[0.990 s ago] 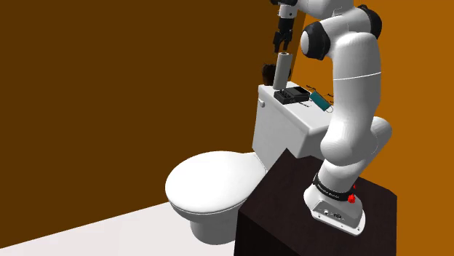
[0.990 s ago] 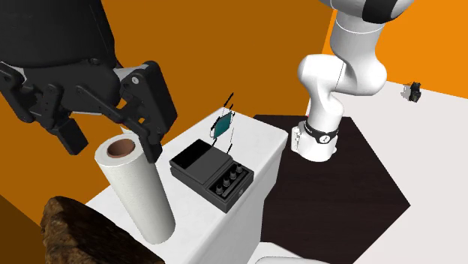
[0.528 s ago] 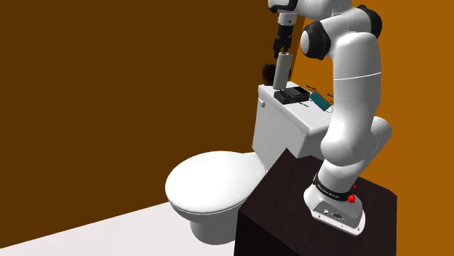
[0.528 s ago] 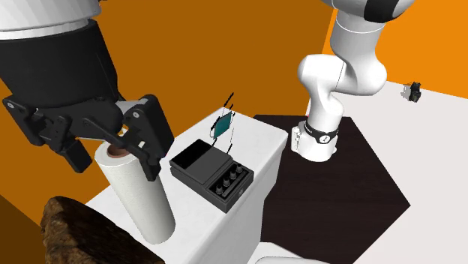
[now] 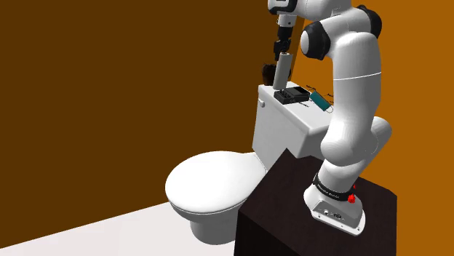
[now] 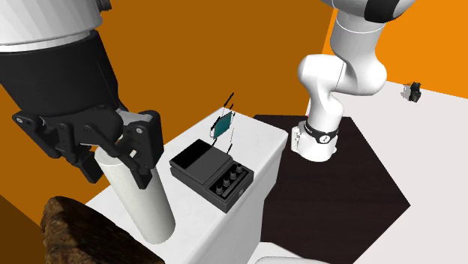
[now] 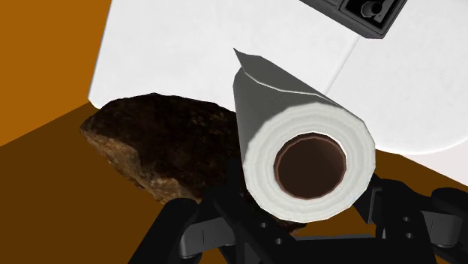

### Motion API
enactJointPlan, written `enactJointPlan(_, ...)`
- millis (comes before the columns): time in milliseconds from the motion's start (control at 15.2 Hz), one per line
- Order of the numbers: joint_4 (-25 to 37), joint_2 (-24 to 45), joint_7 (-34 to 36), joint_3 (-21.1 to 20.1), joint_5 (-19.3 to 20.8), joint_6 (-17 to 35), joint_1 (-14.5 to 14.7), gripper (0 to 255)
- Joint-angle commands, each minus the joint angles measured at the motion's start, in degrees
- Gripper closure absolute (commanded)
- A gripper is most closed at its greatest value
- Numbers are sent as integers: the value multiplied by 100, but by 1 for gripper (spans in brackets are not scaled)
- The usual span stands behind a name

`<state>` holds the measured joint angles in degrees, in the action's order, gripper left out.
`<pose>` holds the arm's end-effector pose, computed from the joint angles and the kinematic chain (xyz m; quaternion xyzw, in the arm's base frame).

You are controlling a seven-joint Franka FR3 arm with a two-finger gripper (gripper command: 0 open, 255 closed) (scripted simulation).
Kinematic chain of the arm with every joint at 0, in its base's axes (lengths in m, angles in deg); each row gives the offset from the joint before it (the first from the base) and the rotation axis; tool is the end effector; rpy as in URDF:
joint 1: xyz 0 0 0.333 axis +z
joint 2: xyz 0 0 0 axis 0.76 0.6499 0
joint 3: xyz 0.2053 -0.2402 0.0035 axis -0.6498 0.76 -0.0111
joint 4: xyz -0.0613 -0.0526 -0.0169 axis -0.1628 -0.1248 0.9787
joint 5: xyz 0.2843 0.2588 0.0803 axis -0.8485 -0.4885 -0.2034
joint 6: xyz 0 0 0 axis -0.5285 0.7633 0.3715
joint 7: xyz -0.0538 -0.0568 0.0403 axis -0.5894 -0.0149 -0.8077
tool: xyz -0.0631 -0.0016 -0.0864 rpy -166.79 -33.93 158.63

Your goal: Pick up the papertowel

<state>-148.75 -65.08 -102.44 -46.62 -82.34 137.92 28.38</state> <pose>0.4811 -0.4618 0.5635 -0.9987 0.0505 -0.0033 0.0049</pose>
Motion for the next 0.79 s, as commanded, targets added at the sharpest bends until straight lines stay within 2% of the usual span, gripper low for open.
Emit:
enactJointPlan(0,-9,1,0,-3,-2,-3,3,255)
enactJointPlan(198,-17,-2,5,-4,0,2,8,255)
enactJointPlan(726,1103,307,22,-27,-154,-811,-270,255)
